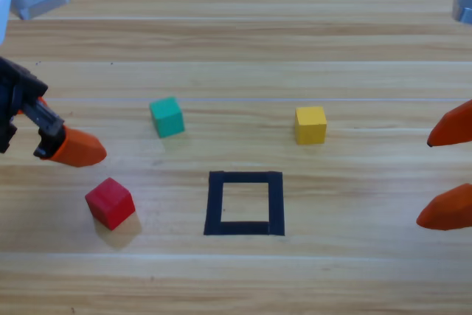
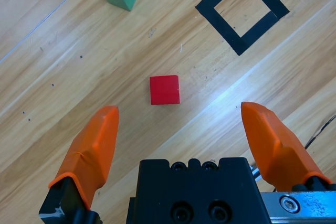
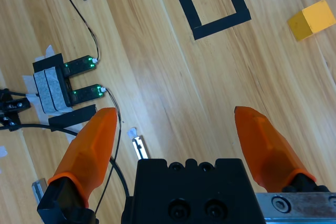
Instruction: Stack the blocks in the rectangular block: red at the bottom, yellow in the middle, green on top
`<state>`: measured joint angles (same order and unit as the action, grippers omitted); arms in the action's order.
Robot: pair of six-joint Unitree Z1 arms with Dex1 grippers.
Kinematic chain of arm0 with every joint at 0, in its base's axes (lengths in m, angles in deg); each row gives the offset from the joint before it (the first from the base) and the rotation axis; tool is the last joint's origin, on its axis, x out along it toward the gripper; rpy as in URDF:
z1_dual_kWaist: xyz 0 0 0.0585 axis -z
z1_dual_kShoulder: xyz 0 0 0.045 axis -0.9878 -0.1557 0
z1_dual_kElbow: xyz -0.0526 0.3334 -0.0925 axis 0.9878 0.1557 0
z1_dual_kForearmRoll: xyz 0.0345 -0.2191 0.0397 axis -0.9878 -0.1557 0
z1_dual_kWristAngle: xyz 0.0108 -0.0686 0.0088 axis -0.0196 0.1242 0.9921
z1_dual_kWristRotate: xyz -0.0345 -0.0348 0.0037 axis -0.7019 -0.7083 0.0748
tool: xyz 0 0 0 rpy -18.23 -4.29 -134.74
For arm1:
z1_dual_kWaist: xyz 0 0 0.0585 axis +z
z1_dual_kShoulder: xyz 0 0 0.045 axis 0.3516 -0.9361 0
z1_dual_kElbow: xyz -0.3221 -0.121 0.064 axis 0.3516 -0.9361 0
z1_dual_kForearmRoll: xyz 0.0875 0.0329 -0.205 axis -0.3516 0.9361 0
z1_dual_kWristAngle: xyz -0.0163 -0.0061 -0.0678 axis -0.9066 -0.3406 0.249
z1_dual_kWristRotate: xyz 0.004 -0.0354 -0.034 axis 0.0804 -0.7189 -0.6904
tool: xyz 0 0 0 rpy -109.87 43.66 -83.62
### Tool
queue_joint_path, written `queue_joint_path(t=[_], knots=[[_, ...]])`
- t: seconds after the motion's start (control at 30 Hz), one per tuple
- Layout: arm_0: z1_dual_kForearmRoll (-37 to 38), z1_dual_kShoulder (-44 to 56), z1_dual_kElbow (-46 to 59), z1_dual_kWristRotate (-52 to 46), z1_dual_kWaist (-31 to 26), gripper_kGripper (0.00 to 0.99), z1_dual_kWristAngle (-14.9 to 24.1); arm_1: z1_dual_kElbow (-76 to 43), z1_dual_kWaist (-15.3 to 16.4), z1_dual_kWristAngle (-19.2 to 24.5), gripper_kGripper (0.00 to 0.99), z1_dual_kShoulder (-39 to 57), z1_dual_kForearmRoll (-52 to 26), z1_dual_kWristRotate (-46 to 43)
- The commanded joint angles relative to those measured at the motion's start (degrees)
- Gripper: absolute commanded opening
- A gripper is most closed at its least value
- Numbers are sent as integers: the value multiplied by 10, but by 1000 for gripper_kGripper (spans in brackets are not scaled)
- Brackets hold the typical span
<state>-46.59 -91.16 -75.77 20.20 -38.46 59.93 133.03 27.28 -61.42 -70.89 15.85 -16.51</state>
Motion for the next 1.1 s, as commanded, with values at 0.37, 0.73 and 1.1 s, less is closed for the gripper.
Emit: queue_joint_path(t=[0.37,0.73,1.1], knots=[[-4,-1,13,-5,14,990,4,21,-17,126,985,-1,-14,167],[-122,-83,-74,-152,-2,990,68,156,-16,271,983,-205,-16,317],[-151,-281,-157,-202,-29,990,35,552,-37,288,985,-522,251,479]])
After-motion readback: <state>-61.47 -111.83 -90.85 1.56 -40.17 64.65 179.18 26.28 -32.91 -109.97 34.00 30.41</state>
